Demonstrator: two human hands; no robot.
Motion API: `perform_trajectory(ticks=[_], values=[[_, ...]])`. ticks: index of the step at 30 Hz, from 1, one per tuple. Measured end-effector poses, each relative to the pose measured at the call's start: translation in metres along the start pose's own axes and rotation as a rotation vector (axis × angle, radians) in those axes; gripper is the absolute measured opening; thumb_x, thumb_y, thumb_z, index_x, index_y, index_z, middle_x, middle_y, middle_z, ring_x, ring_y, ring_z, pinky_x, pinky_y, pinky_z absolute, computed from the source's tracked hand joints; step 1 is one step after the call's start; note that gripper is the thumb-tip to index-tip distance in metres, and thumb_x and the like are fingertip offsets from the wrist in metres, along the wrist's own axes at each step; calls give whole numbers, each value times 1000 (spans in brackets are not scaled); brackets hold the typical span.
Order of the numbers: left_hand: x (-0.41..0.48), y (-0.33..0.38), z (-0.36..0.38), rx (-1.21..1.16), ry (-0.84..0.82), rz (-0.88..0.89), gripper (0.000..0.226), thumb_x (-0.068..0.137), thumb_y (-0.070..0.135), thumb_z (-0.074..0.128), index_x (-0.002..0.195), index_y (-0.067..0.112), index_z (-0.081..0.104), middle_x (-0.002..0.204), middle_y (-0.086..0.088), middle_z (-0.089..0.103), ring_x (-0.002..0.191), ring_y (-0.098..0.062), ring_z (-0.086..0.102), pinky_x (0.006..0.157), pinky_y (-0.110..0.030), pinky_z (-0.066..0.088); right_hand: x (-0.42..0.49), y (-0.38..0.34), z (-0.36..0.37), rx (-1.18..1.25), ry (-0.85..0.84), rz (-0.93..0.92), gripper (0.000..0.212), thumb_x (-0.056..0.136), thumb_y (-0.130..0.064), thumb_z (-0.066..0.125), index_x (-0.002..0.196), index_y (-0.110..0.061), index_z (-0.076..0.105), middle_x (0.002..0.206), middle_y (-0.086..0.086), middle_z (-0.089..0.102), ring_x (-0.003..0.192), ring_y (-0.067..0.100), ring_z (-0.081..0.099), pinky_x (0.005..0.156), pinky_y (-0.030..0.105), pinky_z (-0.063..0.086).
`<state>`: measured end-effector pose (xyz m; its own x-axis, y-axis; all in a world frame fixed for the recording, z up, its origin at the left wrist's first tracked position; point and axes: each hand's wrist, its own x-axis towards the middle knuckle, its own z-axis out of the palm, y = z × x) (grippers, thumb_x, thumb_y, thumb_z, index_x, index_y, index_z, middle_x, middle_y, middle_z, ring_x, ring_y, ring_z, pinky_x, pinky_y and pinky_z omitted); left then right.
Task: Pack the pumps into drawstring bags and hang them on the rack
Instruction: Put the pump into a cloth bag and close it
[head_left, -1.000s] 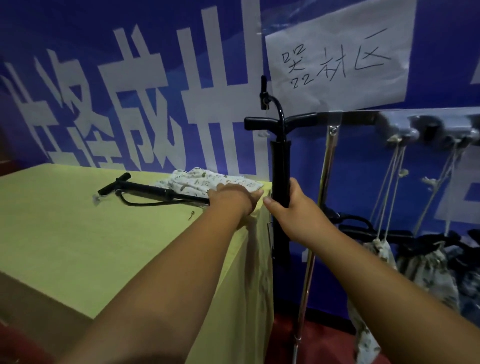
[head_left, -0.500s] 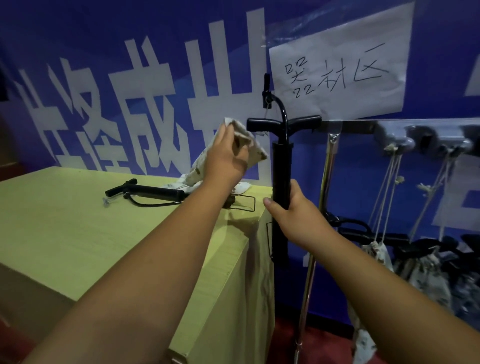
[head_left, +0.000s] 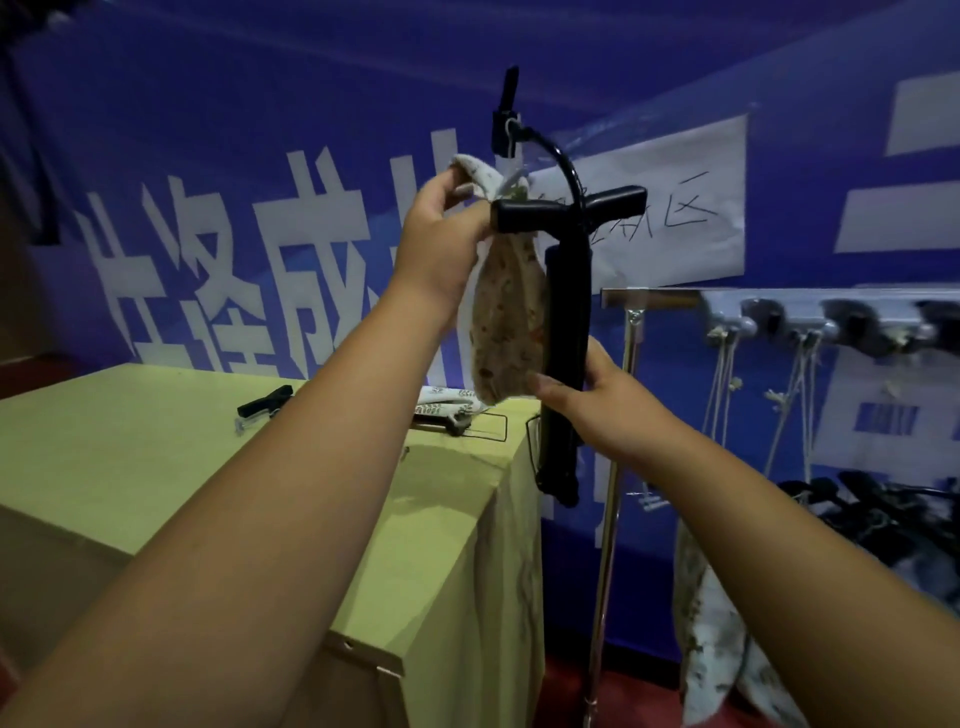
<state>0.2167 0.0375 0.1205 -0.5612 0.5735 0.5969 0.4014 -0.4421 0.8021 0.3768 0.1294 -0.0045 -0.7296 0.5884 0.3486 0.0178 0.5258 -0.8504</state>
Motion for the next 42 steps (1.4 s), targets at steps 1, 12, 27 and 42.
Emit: perform_trajectory(ticks=[1,12,27,42], values=[[-6,6,0,-58,-15,-30,41,97,21,71,137,18,65,124,-2,75,107,-18,75,80,-29,60,-6,-4,-2,19,-5,-6,40,105,-46,67,134,-65,46,135,-30,60,124,6,62,103,39,54],[-111,-69,7,120,-186,-385,74,94,18,66,160,37,36,135,3,66,118,-23,67,100,-41,52,-84,11,7,179,84,113,33,106,-43,69,137,-48,60,119,-17,74,104,7,75,72,33,62],[-328,-227,6,-75,-272,-742,73,81,-17,65,137,28,60,134,-16,69,108,-29,72,84,-39,59,-175,151,47,143,99,380,37,103,-47,72,137,-41,60,125,-13,72,115,12,71,103,50,60],[-360,-287,12,488,-248,-572,24,93,18,61,97,28,82,131,15,64,112,2,64,87,-17,50,-209,261,77,69,-89,580,32,103,-46,71,130,-48,54,117,-6,73,106,21,73,87,45,62]])
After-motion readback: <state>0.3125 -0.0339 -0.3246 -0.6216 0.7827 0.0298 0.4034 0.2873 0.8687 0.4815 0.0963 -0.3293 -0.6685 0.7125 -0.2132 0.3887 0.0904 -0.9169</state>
